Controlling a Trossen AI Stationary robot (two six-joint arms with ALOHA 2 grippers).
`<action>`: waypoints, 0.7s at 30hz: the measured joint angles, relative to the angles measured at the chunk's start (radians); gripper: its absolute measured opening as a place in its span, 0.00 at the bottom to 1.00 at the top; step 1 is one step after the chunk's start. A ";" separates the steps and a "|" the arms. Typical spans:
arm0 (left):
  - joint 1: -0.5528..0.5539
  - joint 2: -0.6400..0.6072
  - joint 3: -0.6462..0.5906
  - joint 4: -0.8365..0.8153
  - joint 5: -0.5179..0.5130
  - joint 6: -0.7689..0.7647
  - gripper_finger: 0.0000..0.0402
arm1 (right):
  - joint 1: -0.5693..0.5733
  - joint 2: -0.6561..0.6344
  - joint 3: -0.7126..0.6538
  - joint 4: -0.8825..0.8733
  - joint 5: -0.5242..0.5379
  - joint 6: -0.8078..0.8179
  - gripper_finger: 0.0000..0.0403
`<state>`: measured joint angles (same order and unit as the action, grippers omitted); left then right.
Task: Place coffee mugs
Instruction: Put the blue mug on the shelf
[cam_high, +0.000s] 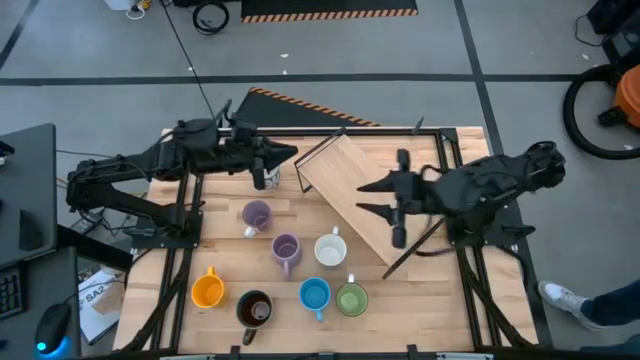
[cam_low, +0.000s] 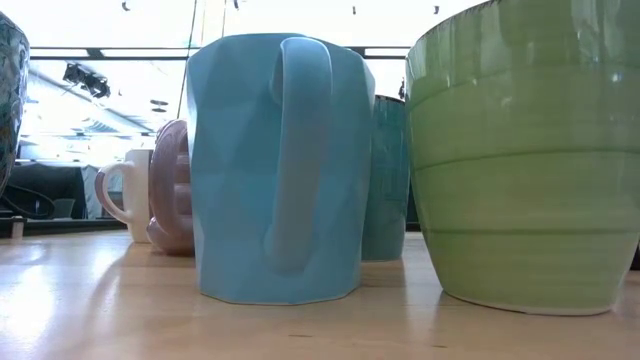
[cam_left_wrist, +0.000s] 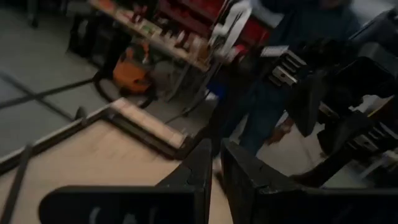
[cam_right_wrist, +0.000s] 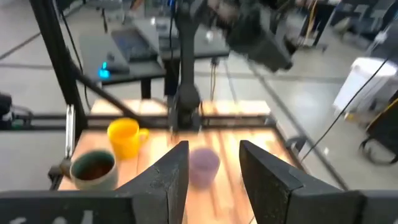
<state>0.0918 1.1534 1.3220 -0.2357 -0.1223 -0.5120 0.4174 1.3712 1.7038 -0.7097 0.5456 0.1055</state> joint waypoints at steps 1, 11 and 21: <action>0.002 0.000 0.000 -0.023 0.000 0.001 0.10 | -0.020 0.000 -0.021 0.003 -0.037 0.007 0.37; 0.066 -0.002 0.000 -0.137 0.056 -0.001 0.10 | -0.196 0.093 -0.118 0.039 -0.376 0.078 0.37; 0.091 0.000 0.000 -0.291 0.074 0.034 0.23 | -0.202 0.208 -0.118 0.036 -0.450 -0.011 0.38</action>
<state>0.1825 1.1530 1.3220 -0.5267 -0.0485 -0.4782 0.2152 1.5796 1.5856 -0.6734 0.0953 0.0948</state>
